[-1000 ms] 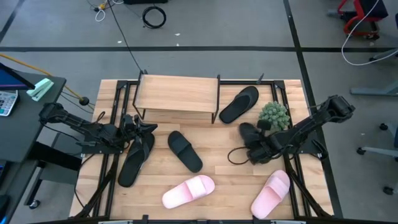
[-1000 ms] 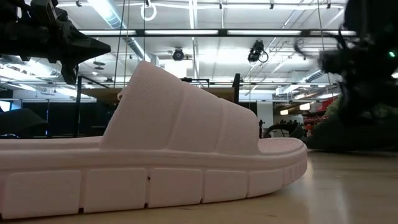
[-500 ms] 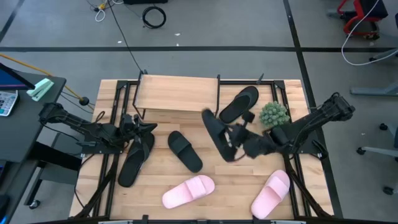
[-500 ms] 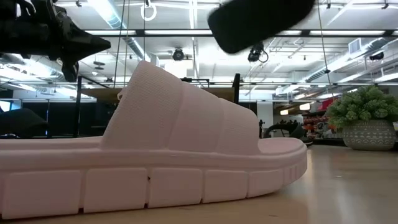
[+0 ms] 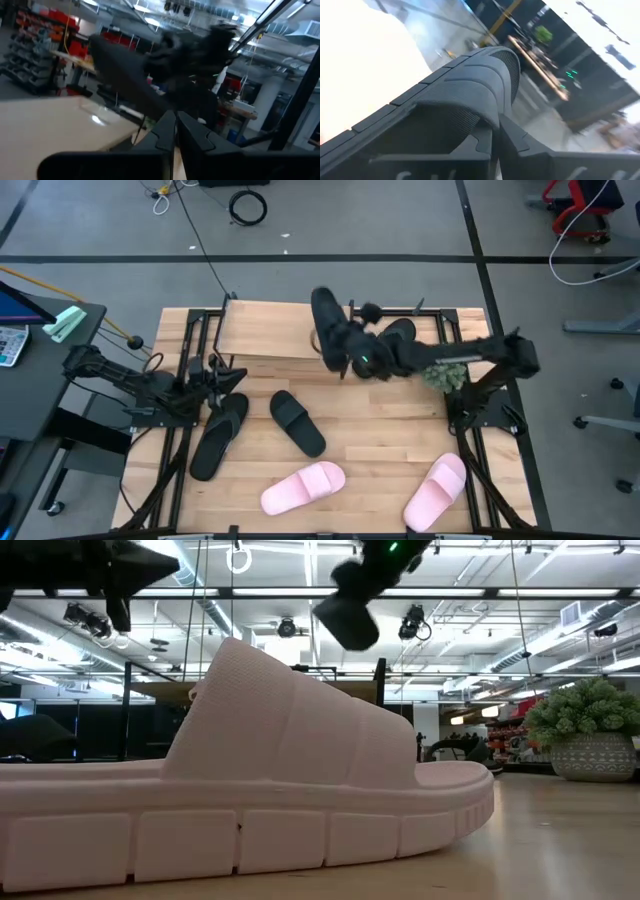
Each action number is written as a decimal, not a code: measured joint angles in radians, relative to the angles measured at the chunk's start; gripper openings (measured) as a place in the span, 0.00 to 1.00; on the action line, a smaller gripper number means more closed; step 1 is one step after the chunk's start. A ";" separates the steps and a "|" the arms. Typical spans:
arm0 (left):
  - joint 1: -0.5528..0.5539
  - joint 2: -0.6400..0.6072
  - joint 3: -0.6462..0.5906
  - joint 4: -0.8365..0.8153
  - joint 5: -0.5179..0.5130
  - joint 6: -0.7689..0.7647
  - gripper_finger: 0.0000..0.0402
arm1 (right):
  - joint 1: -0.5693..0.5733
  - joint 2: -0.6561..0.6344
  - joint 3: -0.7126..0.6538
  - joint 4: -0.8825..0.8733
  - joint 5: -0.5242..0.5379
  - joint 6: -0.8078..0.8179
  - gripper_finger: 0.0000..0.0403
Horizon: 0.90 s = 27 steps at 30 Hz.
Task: Pick and place slides into the shelf
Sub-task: Put the right black slide on the shelf
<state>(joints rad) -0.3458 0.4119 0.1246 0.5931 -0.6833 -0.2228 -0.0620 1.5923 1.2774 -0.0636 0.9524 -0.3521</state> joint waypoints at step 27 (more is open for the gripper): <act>-0.001 0.000 0.008 -0.068 0.000 -0.002 0.03 | -0.202 0.192 0.233 -0.332 -0.097 0.032 0.18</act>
<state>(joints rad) -0.3466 0.4122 0.1329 0.5255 -0.6830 -0.2249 -0.2639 1.7845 1.5108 -0.3957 0.8556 -0.3198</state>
